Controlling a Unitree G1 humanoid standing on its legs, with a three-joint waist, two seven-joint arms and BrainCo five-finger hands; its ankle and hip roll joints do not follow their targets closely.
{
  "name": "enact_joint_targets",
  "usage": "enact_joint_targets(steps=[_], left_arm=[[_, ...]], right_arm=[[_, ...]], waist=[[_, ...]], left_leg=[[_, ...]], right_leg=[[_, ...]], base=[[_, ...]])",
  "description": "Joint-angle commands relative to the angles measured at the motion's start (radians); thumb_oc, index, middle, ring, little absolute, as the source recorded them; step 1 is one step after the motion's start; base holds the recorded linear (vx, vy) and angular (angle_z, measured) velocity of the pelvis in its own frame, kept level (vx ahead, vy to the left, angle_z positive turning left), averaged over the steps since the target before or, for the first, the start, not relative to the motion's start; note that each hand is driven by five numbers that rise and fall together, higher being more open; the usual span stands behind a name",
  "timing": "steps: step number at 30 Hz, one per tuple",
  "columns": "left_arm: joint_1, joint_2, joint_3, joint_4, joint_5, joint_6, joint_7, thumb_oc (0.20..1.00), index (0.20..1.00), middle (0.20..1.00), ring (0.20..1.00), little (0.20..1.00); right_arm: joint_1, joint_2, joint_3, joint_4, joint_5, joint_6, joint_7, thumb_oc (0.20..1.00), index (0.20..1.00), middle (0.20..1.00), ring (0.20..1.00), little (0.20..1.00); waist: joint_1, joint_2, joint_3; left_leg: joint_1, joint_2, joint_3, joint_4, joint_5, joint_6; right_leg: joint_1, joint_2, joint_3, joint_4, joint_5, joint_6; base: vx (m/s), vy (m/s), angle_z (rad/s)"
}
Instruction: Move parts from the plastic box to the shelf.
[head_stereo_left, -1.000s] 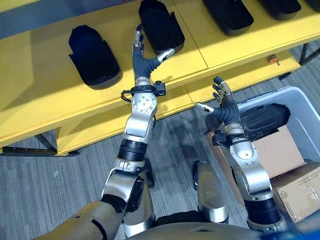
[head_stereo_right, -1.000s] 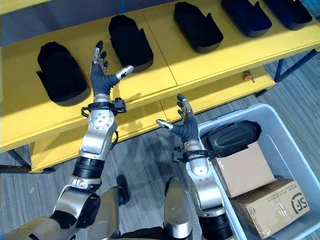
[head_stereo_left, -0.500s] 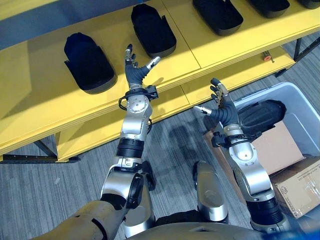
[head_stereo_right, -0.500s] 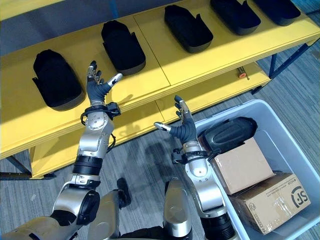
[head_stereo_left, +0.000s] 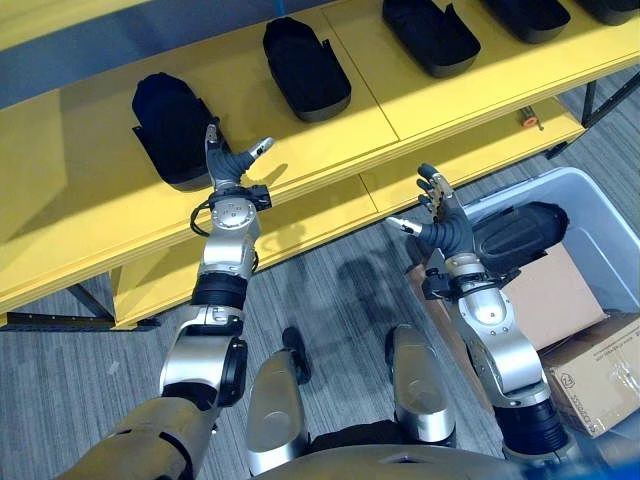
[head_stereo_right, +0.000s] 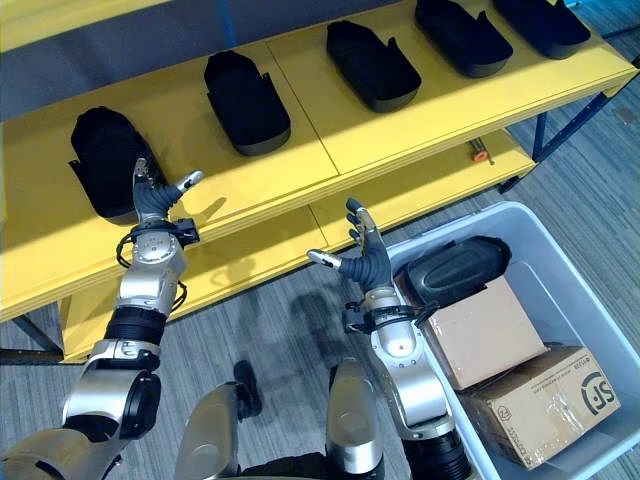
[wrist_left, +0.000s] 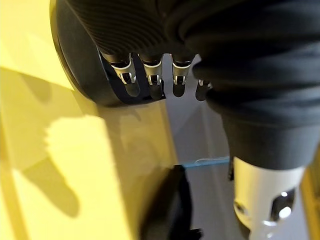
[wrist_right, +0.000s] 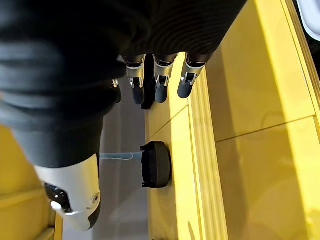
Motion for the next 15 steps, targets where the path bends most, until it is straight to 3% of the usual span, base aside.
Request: enact_joint_targets(steps=[1, 15], left_arm=[[-0.035, 0.017, 0.031, -0.042, 0.022, -0.050, -0.019, 1.000, 1.000, 1.000, 1.000, 1.000], [-0.016, 0.061, 0.029, 0.006, 0.032, -0.038, -0.018, 1.000, 1.000, 1.000, 1.000, 1.000]], right_arm=[[-0.018, 0.045, -0.015, -0.067, 0.027, -0.033, 0.005, 1.000, 1.000, 1.000, 1.000, 1.000], [0.007, 0.042, -0.043, -0.090, 0.039, -0.028, 0.011, 1.000, 1.000, 1.000, 1.000, 1.000]], waist=[[-0.030, -0.049, -0.026], [-0.033, -0.052, -0.026]], left_leg=[[0.088, 0.084, -0.047, -0.035, 0.185, -0.115], [0.080, 0.087, -0.049, -0.023, 0.183, -0.115]], right_leg=[[-0.004, -0.099, 0.048, -0.043, 0.378, 0.022], [-0.013, -0.097, 0.051, -0.027, 0.374, 0.024]], base=[[0.00, 0.000, 0.00], [0.00, 0.000, 0.00]])
